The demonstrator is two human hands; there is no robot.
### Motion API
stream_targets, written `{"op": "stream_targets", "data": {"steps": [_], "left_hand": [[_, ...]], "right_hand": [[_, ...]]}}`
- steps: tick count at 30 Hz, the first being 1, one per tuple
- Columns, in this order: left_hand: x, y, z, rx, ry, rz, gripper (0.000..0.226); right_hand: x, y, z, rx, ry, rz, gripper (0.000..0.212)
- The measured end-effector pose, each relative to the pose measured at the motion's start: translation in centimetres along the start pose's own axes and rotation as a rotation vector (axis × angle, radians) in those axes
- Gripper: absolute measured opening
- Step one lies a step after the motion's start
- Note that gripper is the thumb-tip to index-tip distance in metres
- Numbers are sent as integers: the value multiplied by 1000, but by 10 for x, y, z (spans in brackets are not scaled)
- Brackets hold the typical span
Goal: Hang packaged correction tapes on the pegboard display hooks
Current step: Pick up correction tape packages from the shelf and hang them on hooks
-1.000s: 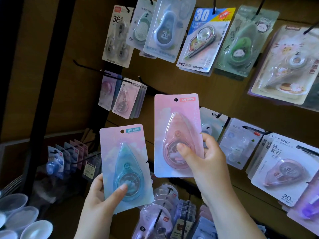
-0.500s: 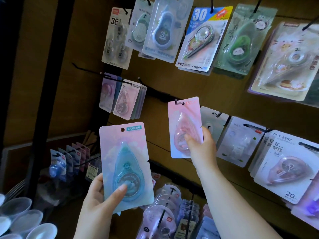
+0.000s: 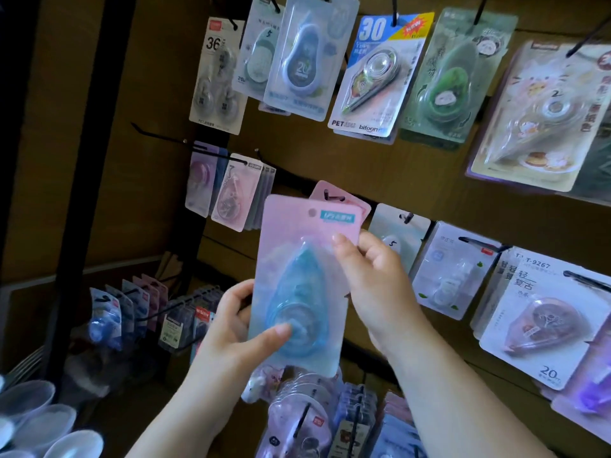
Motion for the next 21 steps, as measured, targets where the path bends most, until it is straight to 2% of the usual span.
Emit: {"op": "stream_targets", "data": {"steps": [2,5,10,14,21], "left_hand": [[9,-8,7,49,-23,-9,56],[17,-11,14,128,-56,58,47],[17,-9,20,176,-107,161,50],[15,-9,19,199,-123,155,51],[15,-6,20,206,-133,165,45]], "right_hand": [[6,14,-4,-93,-1,128,26],[14,27,-2,-96,-17,232,28],[21,25,-6,-65,-29,206,25],[25,20,-9,-76,-35,169,17],[31,19,-9,-164,-71,188,30]]}}
Point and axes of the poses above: each hand's wrist, its own x-axis towards the middle knuckle, its own y-axis out of the back of the hand, z = x × y, the point moved 7 cm from there along x, towards the middle knuckle, and after that the axes turned 15 degrees about -z, right-handed, at the moved point
